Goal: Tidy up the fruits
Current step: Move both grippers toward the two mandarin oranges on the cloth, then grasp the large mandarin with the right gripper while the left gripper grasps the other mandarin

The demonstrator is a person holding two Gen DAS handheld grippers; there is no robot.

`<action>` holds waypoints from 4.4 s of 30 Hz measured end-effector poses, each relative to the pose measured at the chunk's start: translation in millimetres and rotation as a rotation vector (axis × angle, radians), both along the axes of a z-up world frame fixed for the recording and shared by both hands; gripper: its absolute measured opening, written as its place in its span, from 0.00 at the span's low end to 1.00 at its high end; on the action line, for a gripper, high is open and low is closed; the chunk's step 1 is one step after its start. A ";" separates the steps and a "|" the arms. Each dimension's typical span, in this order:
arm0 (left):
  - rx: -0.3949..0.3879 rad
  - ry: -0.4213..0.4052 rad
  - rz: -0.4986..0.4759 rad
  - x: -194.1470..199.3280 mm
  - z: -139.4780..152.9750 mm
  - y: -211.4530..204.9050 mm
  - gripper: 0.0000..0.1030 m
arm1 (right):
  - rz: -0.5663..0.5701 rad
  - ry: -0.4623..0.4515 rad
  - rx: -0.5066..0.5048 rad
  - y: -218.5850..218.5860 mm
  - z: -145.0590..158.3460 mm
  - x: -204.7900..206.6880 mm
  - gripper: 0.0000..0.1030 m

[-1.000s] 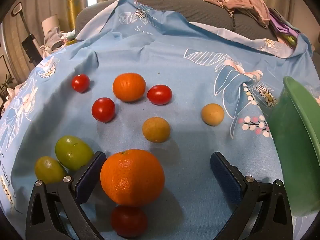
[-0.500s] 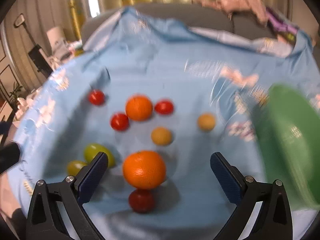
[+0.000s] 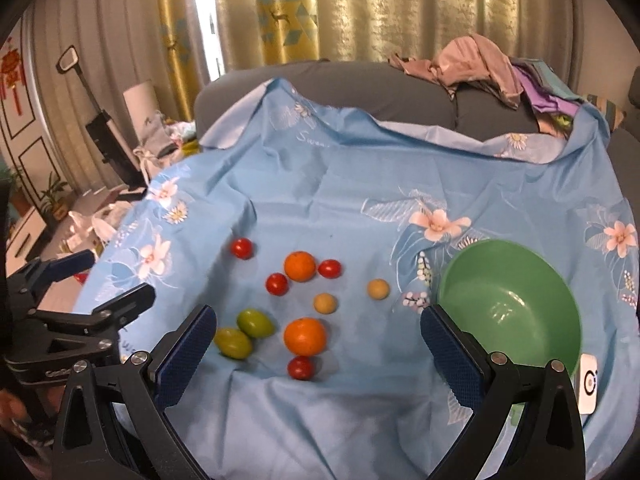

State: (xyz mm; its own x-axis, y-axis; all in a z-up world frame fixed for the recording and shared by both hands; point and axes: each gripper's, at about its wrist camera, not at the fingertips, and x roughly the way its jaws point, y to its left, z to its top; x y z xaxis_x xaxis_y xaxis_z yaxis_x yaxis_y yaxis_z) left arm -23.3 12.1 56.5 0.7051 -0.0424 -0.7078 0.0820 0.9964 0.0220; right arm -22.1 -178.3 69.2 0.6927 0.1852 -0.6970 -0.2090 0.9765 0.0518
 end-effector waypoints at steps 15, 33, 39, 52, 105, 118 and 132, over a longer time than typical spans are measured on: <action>0.026 -0.059 -0.006 -11.5 21.1 -2.2 0.99 | 0.057 -0.036 0.017 7.8 12.0 -13.6 1.00; 0.030 -0.073 -0.018 -12.6 25.8 -8.1 0.99 | 0.058 -0.037 0.020 7.7 12.8 -13.9 1.00; 0.030 -0.072 -0.023 -12.7 26.9 -8.5 0.99 | 0.059 -0.037 0.019 7.6 12.5 -14.0 1.00; 0.035 -0.068 -0.023 -11.8 27.0 -9.3 0.99 | 0.057 -0.037 0.019 7.3 12.9 -14.2 1.00; -0.009 0.301 -0.277 50.4 -124.5 -43.9 0.50 | 0.144 0.210 0.137 -10.2 -128.3 62.5 0.74; -0.102 0.237 -0.290 56.8 -100.0 -32.9 0.52 | 0.180 0.218 0.158 -4.2 -137.6 65.9 0.46; -0.085 0.234 -0.307 150.2 -107.0 -76.9 0.51 | 0.088 0.114 0.131 -38.5 -130.0 64.6 0.46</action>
